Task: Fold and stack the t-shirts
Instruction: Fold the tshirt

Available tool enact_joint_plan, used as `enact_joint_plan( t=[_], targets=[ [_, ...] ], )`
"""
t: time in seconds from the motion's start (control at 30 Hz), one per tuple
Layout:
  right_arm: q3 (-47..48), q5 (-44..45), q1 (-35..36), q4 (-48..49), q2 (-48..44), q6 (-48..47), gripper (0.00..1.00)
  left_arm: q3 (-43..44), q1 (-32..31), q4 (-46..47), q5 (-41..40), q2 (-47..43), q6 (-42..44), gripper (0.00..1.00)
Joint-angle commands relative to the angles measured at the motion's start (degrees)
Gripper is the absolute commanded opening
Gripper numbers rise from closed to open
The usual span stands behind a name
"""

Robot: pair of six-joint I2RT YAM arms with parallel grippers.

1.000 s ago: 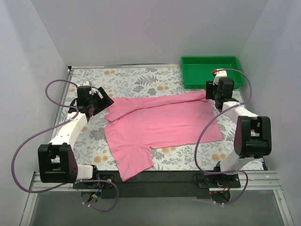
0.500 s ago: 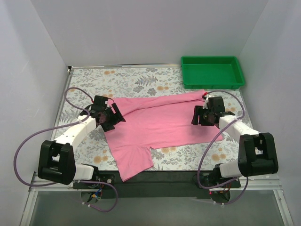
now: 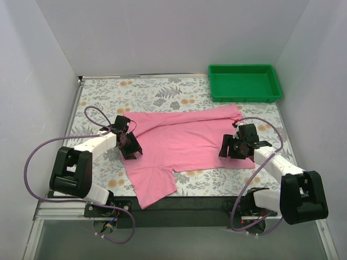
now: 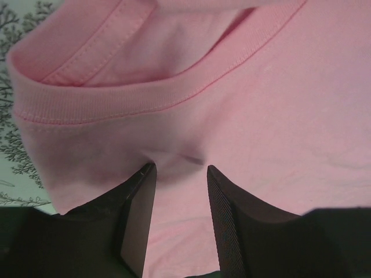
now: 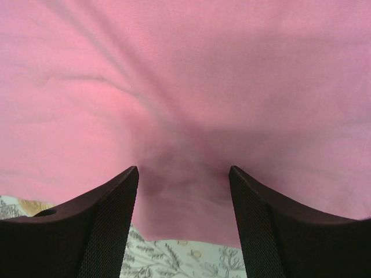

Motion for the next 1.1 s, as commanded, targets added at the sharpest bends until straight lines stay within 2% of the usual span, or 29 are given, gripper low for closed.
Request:
enact_joint_plan(
  t=[0.0, 0.13, 0.3, 0.4, 0.43, 0.5, 0.53, 0.67, 0.87, 1.07],
  targets=[
    [-3.67, -0.61, 1.67, -12.39, -4.22, 4.23, 0.6, -5.09, 2.01, -7.59, -2.83, -0.5, -0.51, 0.39],
    [-2.26, -1.22, 2.2, -16.35, -8.18, 6.62, 0.61, -5.19, 7.1, -10.48, -4.32, -4.54, -0.68, 0.38],
    [0.79, 5.81, 1.94, -16.27, -8.81, 4.78, 0.61, -2.99, 10.72, -9.8, -4.94, -6.57, 0.54, 0.38],
    [7.63, 7.05, 2.03, -13.9, -6.35, 0.57, 0.61, 0.78, 10.72, -8.74, -4.07, -5.25, 2.48, 0.49],
    [9.58, 7.05, 1.94, -13.2, -5.73, -2.58, 0.61, 1.67, 10.72, -7.7, -3.72, -5.6, 3.0, 0.57],
    [14.15, 7.05, 1.94, -11.0, -3.28, -5.93, 0.59, 4.12, 10.64, -6.11, -3.28, -7.61, 4.58, 0.65],
    [18.61, 6.79, 2.03, -10.12, -2.05, -9.34, 0.59, 4.74, 10.63, -4.45, -3.19, -8.41, 5.02, 0.72],
    [28.39, 5.56, 1.94, -7.75, 8.21, -13.94, 0.58, 3.97, 10.46, 2.23, -2.57, -12.71, 8.45, 0.82],
    [39.54, 4.76, 1.94, -4.84, 22.8, -17.9, 0.52, -2.53, 9.05, 8.92, -1.61, -17.11, 11.79, 0.83],
    [45.72, 6.86, -0.42, -4.84, 31.88, -18.87, 0.48, -7.72, 6.95, 12.7, -2.04, -18.43, 12.85, 0.83]
  ],
)
